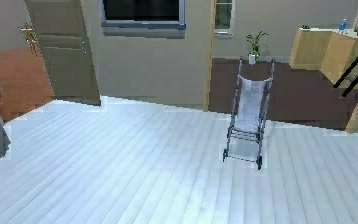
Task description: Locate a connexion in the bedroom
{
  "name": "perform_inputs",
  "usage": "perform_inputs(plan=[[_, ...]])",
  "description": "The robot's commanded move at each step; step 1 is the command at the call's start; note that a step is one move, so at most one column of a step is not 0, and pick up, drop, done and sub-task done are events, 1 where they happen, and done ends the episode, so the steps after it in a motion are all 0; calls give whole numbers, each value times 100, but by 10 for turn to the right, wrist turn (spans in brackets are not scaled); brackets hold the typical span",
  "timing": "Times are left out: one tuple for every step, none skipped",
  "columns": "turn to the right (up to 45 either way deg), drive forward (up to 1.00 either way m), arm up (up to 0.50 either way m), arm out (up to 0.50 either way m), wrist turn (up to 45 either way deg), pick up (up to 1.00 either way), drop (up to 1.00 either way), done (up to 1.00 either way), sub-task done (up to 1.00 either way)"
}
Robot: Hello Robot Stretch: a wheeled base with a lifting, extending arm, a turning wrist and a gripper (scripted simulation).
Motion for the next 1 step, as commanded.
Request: perform_inputs(plan=[[0, 35, 0, 0, 0, 0, 0, 0, 0]])
